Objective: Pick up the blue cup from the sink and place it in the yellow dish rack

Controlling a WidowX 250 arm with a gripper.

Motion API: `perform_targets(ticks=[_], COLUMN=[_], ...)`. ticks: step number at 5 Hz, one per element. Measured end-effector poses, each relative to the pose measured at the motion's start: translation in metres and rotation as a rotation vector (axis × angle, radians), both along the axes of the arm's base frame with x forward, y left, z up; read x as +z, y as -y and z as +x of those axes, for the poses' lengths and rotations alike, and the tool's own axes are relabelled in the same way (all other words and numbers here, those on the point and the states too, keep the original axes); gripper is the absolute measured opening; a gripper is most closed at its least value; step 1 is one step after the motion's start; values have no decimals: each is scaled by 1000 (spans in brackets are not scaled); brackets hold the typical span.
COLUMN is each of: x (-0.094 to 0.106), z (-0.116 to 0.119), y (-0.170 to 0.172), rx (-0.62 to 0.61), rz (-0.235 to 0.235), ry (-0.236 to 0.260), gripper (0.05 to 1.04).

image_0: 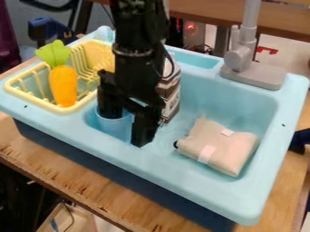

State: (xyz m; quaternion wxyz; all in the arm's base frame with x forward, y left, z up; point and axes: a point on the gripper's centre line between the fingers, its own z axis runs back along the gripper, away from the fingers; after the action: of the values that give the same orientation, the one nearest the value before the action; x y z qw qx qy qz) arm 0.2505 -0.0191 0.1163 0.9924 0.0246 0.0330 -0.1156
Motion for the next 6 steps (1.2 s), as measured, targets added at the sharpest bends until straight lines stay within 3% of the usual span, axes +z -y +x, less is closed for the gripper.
perform_targets(ticks=[2, 3, 4, 6], x=[-10, 0, 18, 83], z=[12, 21, 31, 32], y=[10, 18, 22, 22], rx=[-29, -57, -75, -31], rz=[-23, -10, 19, 27], ry=[11, 18, 56, 178], gripper=[414, 194, 106, 100])
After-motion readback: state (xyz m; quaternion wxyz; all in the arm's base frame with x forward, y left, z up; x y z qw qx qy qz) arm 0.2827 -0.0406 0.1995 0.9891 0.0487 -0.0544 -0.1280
